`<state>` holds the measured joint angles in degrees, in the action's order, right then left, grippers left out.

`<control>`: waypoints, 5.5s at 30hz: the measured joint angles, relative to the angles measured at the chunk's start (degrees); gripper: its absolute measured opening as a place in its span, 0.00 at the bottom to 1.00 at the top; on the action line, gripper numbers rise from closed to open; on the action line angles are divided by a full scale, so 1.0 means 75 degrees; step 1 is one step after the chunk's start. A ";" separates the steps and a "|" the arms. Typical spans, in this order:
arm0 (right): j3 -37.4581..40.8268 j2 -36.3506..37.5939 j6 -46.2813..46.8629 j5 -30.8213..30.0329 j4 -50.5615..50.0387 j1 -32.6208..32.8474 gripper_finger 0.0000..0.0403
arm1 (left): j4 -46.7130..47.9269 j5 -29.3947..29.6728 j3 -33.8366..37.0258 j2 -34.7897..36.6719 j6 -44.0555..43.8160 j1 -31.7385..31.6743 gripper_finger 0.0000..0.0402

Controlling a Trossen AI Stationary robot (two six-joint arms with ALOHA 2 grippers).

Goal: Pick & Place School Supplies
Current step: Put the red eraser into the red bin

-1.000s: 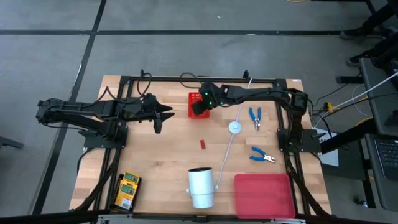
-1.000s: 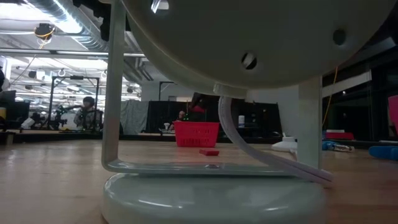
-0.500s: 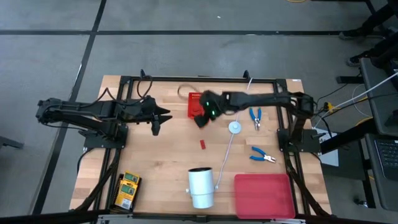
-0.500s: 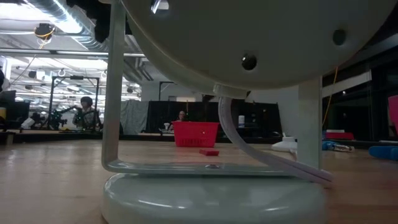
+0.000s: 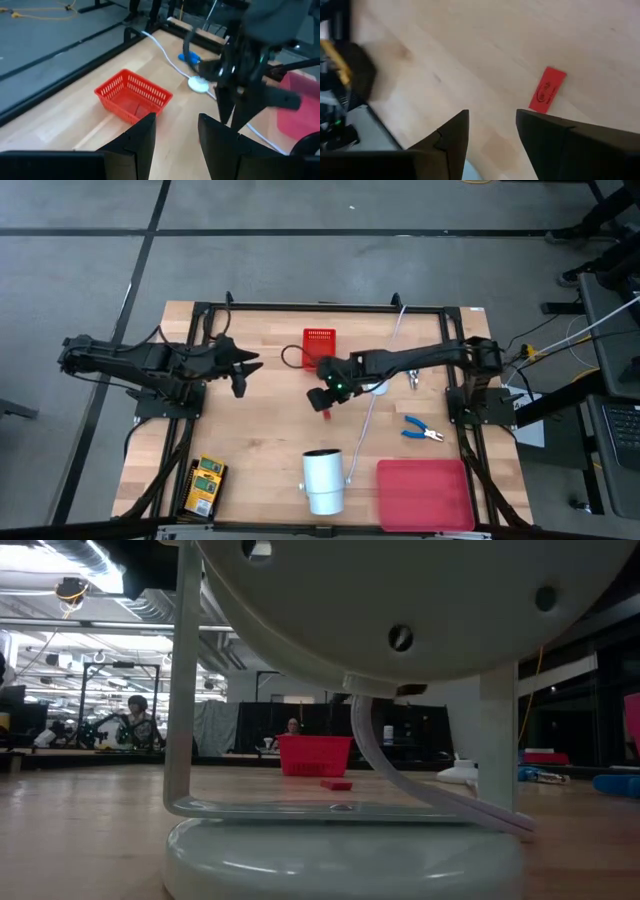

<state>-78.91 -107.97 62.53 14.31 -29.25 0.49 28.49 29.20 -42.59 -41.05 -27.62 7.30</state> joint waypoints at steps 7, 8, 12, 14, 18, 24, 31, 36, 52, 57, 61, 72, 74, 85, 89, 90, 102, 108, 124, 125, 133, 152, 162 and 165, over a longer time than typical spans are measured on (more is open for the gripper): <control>0.0000 -0.0698 0.0435 -0.0295 0.0185 0.0309 0.43 | 0.0000 0.0033 0.0000 0.0280 0.0127 0.0080 0.36; 0.0000 -0.0787 0.0497 -0.0332 0.0178 0.0353 0.43 | 0.0006 0.0031 0.0000 0.0318 0.0129 0.0080 0.36; 0.0000 -0.1034 0.0716 -0.0472 0.0238 0.0487 0.43 | 0.0003 -0.0085 0.0000 0.0438 0.0181 0.0080 0.36; 0.0000 -0.1081 0.0786 -0.0651 0.0263 0.0524 0.42 | 0.0005 -0.0109 0.0000 0.0481 0.0225 0.0080 0.36; 0.0000 -0.1086 0.0811 -0.0959 0.0264 0.0531 0.42 | 0.0009 -0.0179 0.0000 0.0556 0.0325 0.0080 0.36; 0.0000 -0.1148 0.0801 -0.1113 0.0272 0.0455 0.42 | 0.0003 -0.0193 0.0000 0.0587 0.0375 0.0080 0.36; -0.0023 -0.1434 0.0672 -0.0994 0.0387 0.0450 0.42 | 0.0006 -0.0192 0.0000 0.0640 0.0383 0.0080 0.36; -0.0035 -0.1474 0.0604 -0.1028 0.0312 0.0464 0.42 | 0.0006 -0.0193 0.0000 0.0693 0.0383 0.0080 0.36; 0.0032 -0.1142 0.0492 -0.1567 -0.0398 0.0491 0.42 | 0.0009 -0.0039 0.0000 0.0713 0.0447 0.0080 0.36; 0.0029 -0.1142 0.0463 -0.1598 -0.0409 0.0518 0.42 | 0.0009 -0.0039 0.0000 0.0713 0.0447 0.0080 0.36; 0.0027 -0.1134 0.0460 -0.1597 -0.0381 0.0528 0.42 | 0.0009 -0.0039 0.0000 0.0713 0.0447 0.0080 0.36; 0.0317 -0.1081 0.0527 -0.1629 -0.0232 0.0563 0.42 | 0.0006 -0.0059 0.0000 0.0713 0.0438 0.0080 0.36; 0.0349 -0.1076 0.0527 -0.1628 -0.0214 0.0566 0.42 | 0.0006 -0.0059 0.0000 0.0713 0.0438 0.0080 0.36; 0.0607 -0.1075 0.0584 -0.1596 -0.0018 0.0579 0.42 | 0.0005 -0.0071 0.0000 0.0713 0.0438 0.0080 0.36; 0.0612 -0.1080 0.0588 -0.1626 -0.0021 0.0581 0.41 | 0.0003 -0.0071 0.0000 0.0713 0.0433 0.0080 0.36; 0.0615 -0.1080 0.0574 -0.1626 -0.0011 0.0581 0.41 | 0.0006 -0.0071 0.0000 0.0713 0.0427 0.0079 0.36; 0.0643 -0.0437 0.0579 -0.2259 0.0345 0.0653 0.38 | 0.0005 -0.0045 0.0000 0.0713 0.0444 0.0080 0.36; 0.0644 -0.0401 0.0576 -0.2201 0.0396 0.0722 0.38 | 0.0006 -0.0042 0.0000 0.0712 0.0453 0.0078 0.36; 0.0632 -0.0888 0.0609 -0.1965 0.0406 0.0916 0.38 | 0.0003 -0.0027 0.0000 0.0713 0.0447 0.0080 0.36; 0.0632 -0.0888 0.0611 -0.1967 0.0415 0.0916 0.38 | 0.0003 -0.0027 0.0000 0.0711 0.0447 0.0080 0.36; 0.0631 -0.0901 0.0579 -0.2165 0.0397 0.0916 0.38 | 0.0003 -0.0031 0.0000 0.0710 0.0446 0.0080 0.36; 0.0586 -0.1145 0.0157 -0.2130 0.0163 0.0794 0.38 | 0.0003 -0.0036 0.0000 0.0710 0.0447 0.0078 0.36; 0.0605 -0.1197 -0.0116 -0.2416 -0.0251 0.0707 0.38 | 0.0005 -0.0041 0.0000 0.0713 0.0446 0.0078 0.36; 0.0597 -0.1234 -0.0202 -0.2450 -0.0265 0.0673 0.38 | 0.0003 -0.0048 0.0000 0.0713 0.0444 0.0077 0.36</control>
<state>-74.43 -117.22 61.01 -4.07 -31.24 5.53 28.51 28.84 -42.59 -35.70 -24.29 7.88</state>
